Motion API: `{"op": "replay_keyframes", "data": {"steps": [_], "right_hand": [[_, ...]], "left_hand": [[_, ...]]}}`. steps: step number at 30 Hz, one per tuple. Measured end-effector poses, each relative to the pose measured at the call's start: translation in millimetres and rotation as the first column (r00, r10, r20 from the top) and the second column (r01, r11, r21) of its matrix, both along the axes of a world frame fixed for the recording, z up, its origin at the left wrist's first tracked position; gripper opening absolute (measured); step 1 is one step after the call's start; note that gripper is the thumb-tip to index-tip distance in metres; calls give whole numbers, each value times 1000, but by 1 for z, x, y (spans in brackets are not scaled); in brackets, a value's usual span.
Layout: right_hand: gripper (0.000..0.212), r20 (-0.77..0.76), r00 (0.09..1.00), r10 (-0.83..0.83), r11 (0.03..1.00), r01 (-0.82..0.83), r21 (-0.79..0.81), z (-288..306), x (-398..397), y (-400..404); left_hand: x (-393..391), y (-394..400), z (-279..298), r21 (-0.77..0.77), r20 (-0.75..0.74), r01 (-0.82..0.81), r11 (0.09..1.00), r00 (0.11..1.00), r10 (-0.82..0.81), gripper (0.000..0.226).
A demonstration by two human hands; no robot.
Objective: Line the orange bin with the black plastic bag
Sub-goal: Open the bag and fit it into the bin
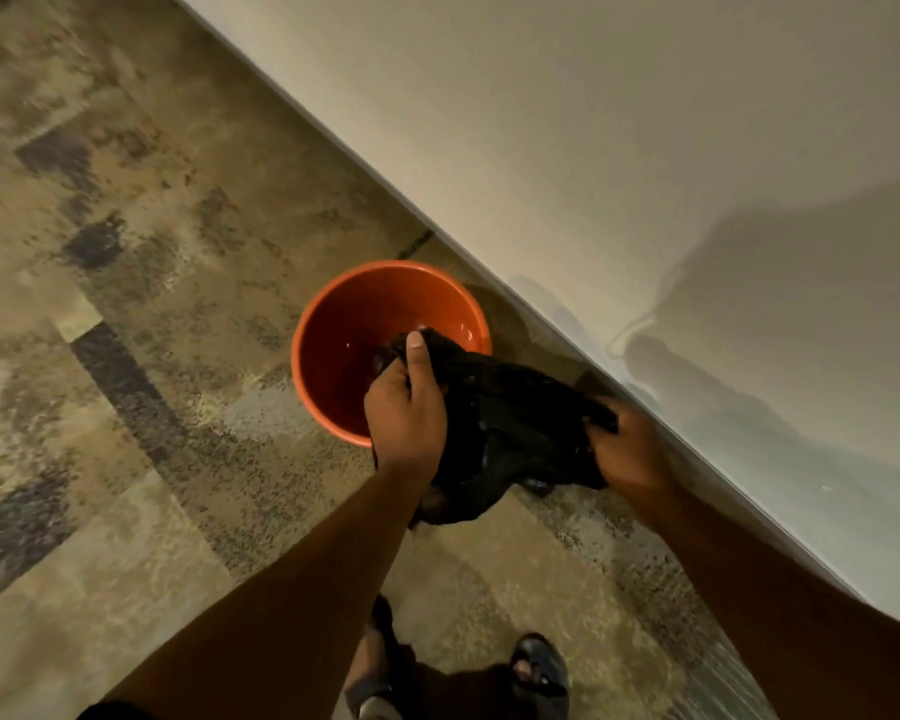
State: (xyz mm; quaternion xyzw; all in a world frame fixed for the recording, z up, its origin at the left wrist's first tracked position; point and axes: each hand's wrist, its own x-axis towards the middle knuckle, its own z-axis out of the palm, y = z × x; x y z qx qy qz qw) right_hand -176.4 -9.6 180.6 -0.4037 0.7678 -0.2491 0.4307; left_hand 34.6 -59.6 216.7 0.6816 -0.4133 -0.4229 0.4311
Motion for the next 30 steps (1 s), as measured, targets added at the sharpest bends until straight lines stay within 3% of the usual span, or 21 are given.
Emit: {"op": "replay_keyframes", "data": {"steps": [3, 5, 8, 9, 10, 12, 14, 17, 19, 21, 23, 25, 28, 30], "right_hand": [[22, -25, 984, -174, 981, 175, 80, 12, -4, -20], [31, -59, 908, -415, 905, 419, 69, 20, -5, -33], [29, 252, 631, -734, 667, 739, 94, 31, -7, -42], [26, 329, 562, -759, 622, 775, 110, 36, -5, -44], [24, 359, 559, -747, 625, 775, 94, 41, -3, -45], [26, 345, 647, -680, 678, 734, -39, 52, 2, -54], [20, 296, 735, -611, 702, 675, -227, 71, 7, -74], [15, 161, 802, -575, 619, 556, -556, 107, 14, -104], [18, 47, 858, -511, 583, 387, -715, 114, 19, -110], [24, -158, 913, -377, 748, 200, -633, 102, 27, -105], [25, -444, 893, -74, 970, -39, -240, 79, 30, -94], [23, -503, 854, 131, 991, -108, 74, 62, 37, -84], [26, -478, 859, 184, 983, -174, 67, 56, 53, -80], [22, -437, 862, 257, 961, -276, 22, 54, 66, -82]], "left_hand": [[15, -16, 9, -3, 2, -24, 1000, 1000, 24, 50], [24, -22, 11, -42, 72, 52, 998, 996, -49, 52], [28, -17, 13, -172, 201, 238, 956, 959, -202, 42], [28, -15, 14, -213, 234, 306, 928, 938, -256, 38], [26, -14, 16, -254, 271, 375, 892, 913, -306, 35], [26, -18, 22, -328, 374, 471, 819, 861, -345, 30], [30, -30, 30, -376, 462, 469, 799, 842, -277, 23], [38, -48, 38, -421, 528, 420, 804, 834, -160, 29], [43, -51, 36, -359, 622, 436, 825, 771, -137, 41], [51, -47, 21, -107, 700, 435, 894, 671, -243, 48], [60, -38, 1, 263, 638, 418, 869, 601, -482, 58], [73, -29, -20, 499, 483, 404, 767, 605, -633, 59], [87, -18, -33, 510, 497, 361, 781, 617, -610, 48], [90, -13, -35, 400, 574, 338, 852, 632, -521, 62]]}}
